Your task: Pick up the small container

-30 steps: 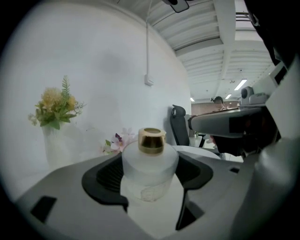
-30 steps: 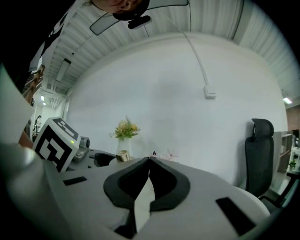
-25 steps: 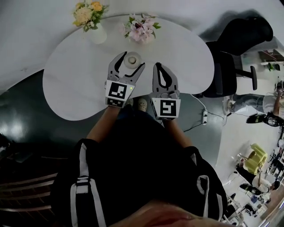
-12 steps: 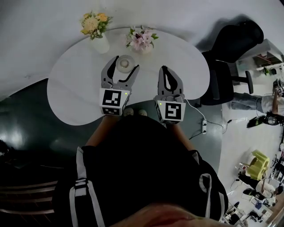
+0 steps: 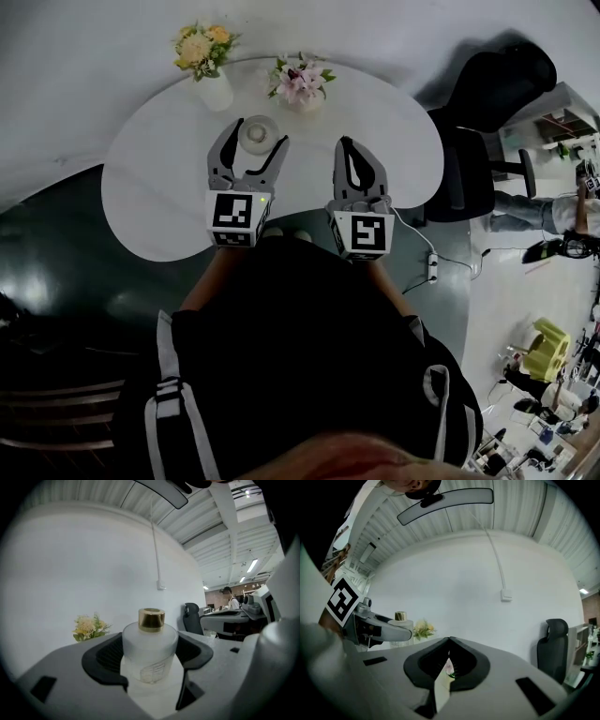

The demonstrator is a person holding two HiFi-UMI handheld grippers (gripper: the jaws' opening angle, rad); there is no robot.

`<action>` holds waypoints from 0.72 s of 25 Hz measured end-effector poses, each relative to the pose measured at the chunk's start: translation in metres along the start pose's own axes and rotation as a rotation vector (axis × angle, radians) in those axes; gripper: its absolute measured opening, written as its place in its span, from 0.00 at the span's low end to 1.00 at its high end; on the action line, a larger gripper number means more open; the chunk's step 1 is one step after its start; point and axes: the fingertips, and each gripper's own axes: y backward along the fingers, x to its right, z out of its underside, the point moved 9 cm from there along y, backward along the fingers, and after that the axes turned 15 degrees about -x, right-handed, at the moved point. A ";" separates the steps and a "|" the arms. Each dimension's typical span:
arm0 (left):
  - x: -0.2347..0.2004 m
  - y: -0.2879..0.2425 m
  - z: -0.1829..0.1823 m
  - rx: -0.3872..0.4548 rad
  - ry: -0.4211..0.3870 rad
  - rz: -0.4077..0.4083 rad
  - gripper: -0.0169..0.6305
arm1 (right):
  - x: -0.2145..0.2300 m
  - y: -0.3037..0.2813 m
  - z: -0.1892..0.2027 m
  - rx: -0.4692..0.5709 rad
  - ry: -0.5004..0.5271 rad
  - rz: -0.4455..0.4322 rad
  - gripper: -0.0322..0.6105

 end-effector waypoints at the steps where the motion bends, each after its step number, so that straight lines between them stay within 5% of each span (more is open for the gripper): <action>1: 0.001 0.000 0.001 -0.001 0.001 0.003 0.54 | 0.000 0.000 0.002 0.001 0.004 -0.007 0.08; 18: 0.004 -0.006 0.003 -0.015 0.009 0.032 0.54 | 0.001 -0.001 0.003 -0.044 -0.008 0.002 0.08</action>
